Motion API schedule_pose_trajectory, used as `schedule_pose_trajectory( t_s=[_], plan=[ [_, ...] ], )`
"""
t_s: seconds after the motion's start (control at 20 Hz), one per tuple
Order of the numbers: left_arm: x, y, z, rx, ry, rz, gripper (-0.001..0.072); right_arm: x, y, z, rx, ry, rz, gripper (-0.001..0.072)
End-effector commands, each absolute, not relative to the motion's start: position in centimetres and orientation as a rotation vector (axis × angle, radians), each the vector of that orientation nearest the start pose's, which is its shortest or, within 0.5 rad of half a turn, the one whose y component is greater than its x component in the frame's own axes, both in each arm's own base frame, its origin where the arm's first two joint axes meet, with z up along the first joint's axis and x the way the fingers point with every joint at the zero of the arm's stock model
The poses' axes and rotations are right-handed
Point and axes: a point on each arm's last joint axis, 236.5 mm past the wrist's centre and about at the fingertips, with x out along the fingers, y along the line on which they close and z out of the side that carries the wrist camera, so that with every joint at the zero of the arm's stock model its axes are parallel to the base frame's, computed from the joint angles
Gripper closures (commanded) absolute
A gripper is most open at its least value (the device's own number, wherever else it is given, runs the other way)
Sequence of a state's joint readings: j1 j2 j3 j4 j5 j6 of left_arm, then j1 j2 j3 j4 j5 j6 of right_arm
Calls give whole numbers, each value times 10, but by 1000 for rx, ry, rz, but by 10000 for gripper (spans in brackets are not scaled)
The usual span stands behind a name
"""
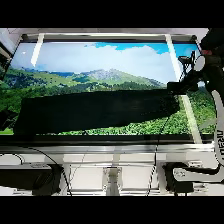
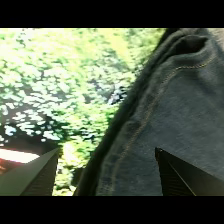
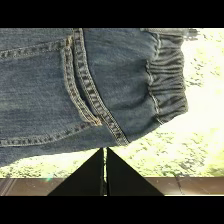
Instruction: Fold the clothes and pants, and hang the long-sleeved shirts on hangers.
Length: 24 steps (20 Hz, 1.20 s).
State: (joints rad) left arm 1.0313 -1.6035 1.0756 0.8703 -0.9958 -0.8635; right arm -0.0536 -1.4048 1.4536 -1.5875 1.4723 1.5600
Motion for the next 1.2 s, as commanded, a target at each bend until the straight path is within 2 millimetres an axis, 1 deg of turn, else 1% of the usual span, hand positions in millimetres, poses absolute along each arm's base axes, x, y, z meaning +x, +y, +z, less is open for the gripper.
schedule_pose_trajectory(
  t_s=[0.0, 0.1, 0.25, 0.3, 0.35, 0.45, 0.5, 0.6, 0.65, 0.75, 0.85, 0.95, 1.05, 1.1, 1.15],
  plan=[
    [308, 263, -109, -756, 1055, 200, 26, 378, -29, 49, 22, 1414, -62, 681],
    [311, 255, -109, -758, 1069, 173, 52, 379, -29, 49, 20, 1412, -63, 681],
    [315, 235, -108, -757, 1102, 107, 155, 385, -30, 50, 16, 1384, -65, 681],
    [317, 228, -108, -755, 1115, 82, 158, 388, -30, 51, 16, 1371, -66, 680],
    [317, 221, -110, -750, 1135, 60, 181, 391, -31, 51, 15, 1361, -66, 681],
    [311, 208, -115, -711, 1202, 17, 370, 393, -32, 52, 9, 1351, -66, 681],
    [309, 203, -117, -694, 1228, 2, 421, 394, -32, 52, 6, 1348, -67, 680],
    [313, 194, -114, -693, 1235, -26, 681, 397, -33, 53, 3, 1335, -67, 680],
    [316, 190, -109, -701, 1235, -38, 685, 398, -33, 53, 2, 1331, -66, 680],
    [325, 187, -90, -724, 1240, -52, 686, 400, -33, 54, -3, 1319, -65, 681],
    [338, 183, -58, -733, 1239, -69, 686, 404, -33, 55, -3, 1302, -64, 680],
    [350, 168, -22, -682, 1240, -123, 686, 409, -33, 56, -4, 1282, -64, 680],
    [366, 144, 11, -616, 1225, -160, 686, 414, -34, 58, -6, 1258, -64, 680],
    [372, 126, 26, -582, 1222, -186, 686, 417, -34, 59, -7, 1247, -64, 681],
    [376, 107, 37, -552, 1235, -209, 686, 419, -34, 59, -12, 1239, -60, 680]
  ],
)
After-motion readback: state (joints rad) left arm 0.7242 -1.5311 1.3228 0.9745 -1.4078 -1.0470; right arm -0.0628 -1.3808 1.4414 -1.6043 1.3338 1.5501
